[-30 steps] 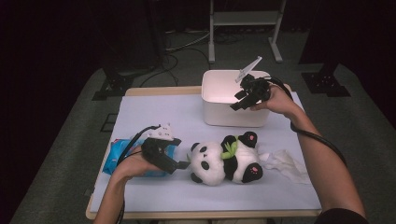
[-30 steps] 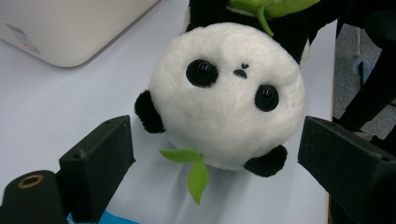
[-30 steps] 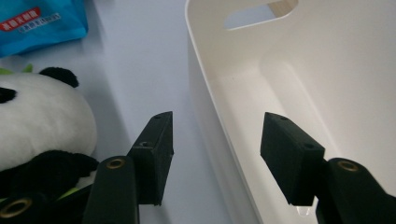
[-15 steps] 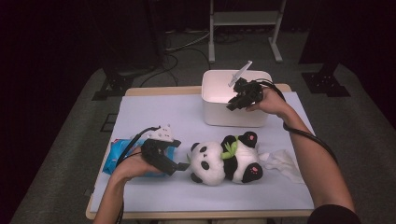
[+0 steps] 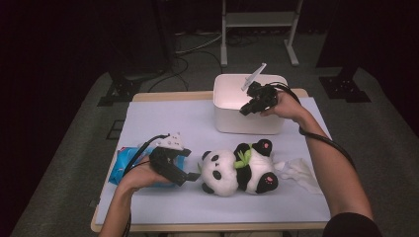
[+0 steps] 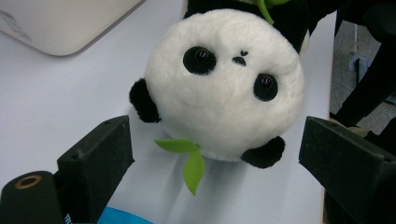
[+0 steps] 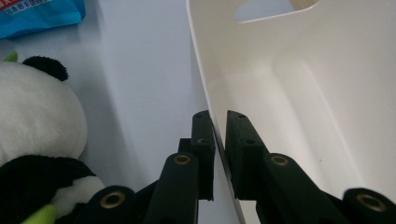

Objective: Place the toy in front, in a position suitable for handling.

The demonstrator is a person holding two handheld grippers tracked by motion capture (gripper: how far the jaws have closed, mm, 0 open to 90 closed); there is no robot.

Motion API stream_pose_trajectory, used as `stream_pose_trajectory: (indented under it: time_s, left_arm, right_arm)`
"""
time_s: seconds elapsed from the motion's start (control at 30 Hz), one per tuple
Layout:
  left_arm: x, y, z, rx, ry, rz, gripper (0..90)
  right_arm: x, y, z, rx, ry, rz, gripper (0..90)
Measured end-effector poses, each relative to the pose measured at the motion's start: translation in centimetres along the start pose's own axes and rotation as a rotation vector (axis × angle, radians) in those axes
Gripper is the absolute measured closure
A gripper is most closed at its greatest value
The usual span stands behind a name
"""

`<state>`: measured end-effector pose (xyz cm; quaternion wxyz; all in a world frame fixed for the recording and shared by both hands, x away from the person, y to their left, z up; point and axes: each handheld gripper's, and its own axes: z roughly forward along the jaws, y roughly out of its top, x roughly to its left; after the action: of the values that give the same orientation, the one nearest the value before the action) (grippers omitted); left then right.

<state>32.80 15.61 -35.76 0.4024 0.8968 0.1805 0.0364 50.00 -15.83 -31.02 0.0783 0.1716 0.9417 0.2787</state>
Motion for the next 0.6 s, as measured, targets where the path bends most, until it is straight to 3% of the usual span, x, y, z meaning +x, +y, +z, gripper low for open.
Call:
stream_pose_trajectory:
  time_s: [0.2, 0.6]
  left_arm:
    - [0.1, 0.1, 0.1, -0.007, 0.001, -0.005, 8.8]
    - [0.0, 0.1, 0.2, -0.001, -0.004, 0.000, 8.8]
  right_arm:
    - [0.3, 0.1, 0.0, -0.003, 0.037, -0.013, 84.5]
    - [1.5, 0.4, 0.0, 0.003, 0.066, -0.057, 86.5]
